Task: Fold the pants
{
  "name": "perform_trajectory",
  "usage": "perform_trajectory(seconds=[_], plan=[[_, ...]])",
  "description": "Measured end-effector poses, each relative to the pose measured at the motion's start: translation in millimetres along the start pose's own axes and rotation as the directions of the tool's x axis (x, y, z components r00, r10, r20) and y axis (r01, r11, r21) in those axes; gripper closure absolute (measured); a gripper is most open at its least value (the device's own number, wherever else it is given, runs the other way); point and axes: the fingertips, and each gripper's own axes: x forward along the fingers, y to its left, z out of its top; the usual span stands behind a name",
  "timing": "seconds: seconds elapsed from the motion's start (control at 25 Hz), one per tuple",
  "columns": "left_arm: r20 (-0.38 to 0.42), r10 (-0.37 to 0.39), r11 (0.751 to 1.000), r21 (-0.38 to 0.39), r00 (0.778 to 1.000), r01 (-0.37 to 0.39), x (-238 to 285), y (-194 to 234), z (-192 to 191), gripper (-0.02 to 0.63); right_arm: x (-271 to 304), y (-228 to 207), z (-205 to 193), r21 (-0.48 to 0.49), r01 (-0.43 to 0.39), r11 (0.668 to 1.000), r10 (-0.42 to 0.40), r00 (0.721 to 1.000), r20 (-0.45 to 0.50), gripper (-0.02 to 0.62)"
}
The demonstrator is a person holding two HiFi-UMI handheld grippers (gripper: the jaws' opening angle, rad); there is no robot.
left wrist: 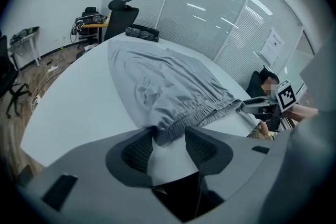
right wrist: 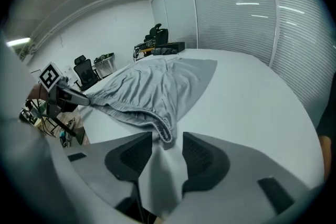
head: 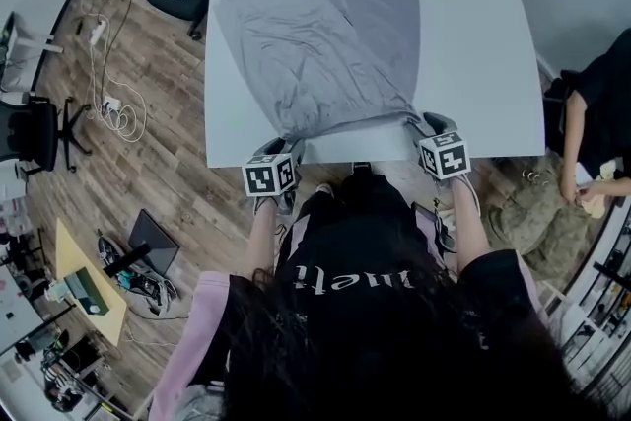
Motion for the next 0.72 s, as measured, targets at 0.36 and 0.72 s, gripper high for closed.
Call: perform_trajectory(seconds=[0.36,0.72], plan=[[0.001,0.044,0.998,-0.046,0.999,-0.044,1.4,4.1,1.5,0.466,7.3,5.6,10.5,0.009,-0.055,0.998,0.055,0.999,0.001,0.541],[0.183,0.045,0.998,-0.045,0.982,-0.038,-39.3,-12.9,40.2,0.557,-30.4,12.3,59.9,0.018,-0.115,0.993,0.112,0.985,0.129,0.546]])
